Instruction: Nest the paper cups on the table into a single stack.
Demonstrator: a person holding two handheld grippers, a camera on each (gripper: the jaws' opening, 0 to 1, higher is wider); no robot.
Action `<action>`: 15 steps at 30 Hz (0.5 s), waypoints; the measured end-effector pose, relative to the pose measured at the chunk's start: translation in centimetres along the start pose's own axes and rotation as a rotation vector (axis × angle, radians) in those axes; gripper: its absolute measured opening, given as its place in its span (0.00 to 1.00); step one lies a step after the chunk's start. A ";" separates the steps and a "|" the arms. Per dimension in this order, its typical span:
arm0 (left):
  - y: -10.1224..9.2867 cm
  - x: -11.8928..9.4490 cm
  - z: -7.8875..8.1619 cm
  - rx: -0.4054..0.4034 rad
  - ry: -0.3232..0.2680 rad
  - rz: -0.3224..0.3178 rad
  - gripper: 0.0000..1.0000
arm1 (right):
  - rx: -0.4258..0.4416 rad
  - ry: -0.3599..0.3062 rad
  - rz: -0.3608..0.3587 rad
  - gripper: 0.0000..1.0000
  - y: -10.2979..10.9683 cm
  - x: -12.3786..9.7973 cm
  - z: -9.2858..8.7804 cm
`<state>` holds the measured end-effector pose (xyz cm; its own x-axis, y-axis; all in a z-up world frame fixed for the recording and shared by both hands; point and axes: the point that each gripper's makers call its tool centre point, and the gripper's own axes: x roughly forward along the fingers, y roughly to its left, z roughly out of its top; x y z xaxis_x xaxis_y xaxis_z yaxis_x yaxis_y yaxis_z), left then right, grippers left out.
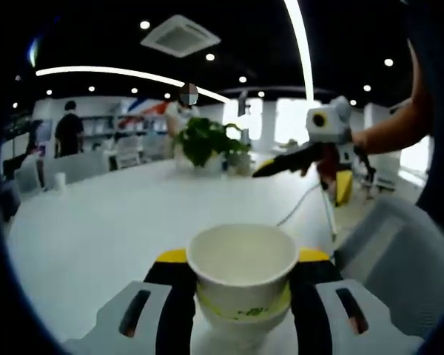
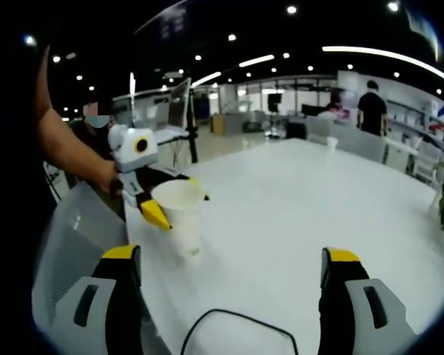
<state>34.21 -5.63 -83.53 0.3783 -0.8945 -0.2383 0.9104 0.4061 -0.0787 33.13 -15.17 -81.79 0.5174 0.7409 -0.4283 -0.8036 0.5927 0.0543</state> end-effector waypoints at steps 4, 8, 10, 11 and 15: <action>-0.2 -0.1 -0.1 0.009 0.005 0.000 0.49 | 0.001 -0.002 0.000 1.00 0.0 0.1 0.0; -0.1 -0.2 -0.2 0.001 0.014 0.005 0.52 | 0.002 -0.002 0.004 0.99 0.2 0.1 0.0; -0.1 -0.1 -0.4 -0.006 0.024 0.009 0.56 | 0.001 -0.003 0.005 0.99 0.3 0.1 0.0; -0.1 -0.1 -0.4 -0.012 0.021 0.007 0.57 | 0.002 -0.004 0.005 0.99 0.3 0.1 0.0; -0.1 0.0 -0.1 -0.013 0.011 0.014 0.64 | -0.001 -0.006 0.005 1.00 0.3 0.1 0.2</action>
<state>34.13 -5.69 -83.63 0.3891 -0.8866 -0.2500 0.9027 0.4210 -0.0882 33.01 -14.87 -81.63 0.5152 0.7458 -0.4223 -0.8064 0.5887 0.0558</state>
